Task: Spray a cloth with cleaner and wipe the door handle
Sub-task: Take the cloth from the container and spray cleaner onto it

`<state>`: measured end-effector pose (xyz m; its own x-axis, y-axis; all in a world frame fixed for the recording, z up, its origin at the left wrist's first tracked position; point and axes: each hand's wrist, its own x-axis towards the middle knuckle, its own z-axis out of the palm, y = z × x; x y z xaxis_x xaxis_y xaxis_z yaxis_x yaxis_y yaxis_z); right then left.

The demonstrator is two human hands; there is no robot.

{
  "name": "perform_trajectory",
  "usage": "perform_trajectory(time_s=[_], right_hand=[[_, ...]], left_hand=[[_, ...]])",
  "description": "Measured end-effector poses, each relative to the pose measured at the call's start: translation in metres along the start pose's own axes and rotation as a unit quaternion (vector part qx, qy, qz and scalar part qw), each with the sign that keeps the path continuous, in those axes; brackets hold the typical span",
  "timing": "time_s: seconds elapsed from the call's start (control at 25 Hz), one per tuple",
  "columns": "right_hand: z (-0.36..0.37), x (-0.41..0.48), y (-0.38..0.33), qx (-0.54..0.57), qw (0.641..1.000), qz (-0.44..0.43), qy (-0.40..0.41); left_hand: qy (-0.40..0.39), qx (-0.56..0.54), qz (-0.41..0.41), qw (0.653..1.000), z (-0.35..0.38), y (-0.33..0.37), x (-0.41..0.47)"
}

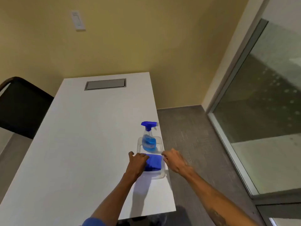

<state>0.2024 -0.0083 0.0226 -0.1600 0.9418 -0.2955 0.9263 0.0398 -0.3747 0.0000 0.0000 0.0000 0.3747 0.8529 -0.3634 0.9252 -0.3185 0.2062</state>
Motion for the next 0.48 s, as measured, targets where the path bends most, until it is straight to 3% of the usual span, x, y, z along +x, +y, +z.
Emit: perform_trajectory(time_s=[0.16,0.48], right_hand=[[0.02,0.02,-0.006,-0.061,0.996,-0.013,-0.058],[0.049,0.06,-0.016,-0.214,0.967,-0.075,-0.113]], left_hand=[[-0.011,0.098,0.021,0.995,0.01,-0.019,0.013],[-0.051,0.118,0.108,0.986,0.035,-0.034,0.042]])
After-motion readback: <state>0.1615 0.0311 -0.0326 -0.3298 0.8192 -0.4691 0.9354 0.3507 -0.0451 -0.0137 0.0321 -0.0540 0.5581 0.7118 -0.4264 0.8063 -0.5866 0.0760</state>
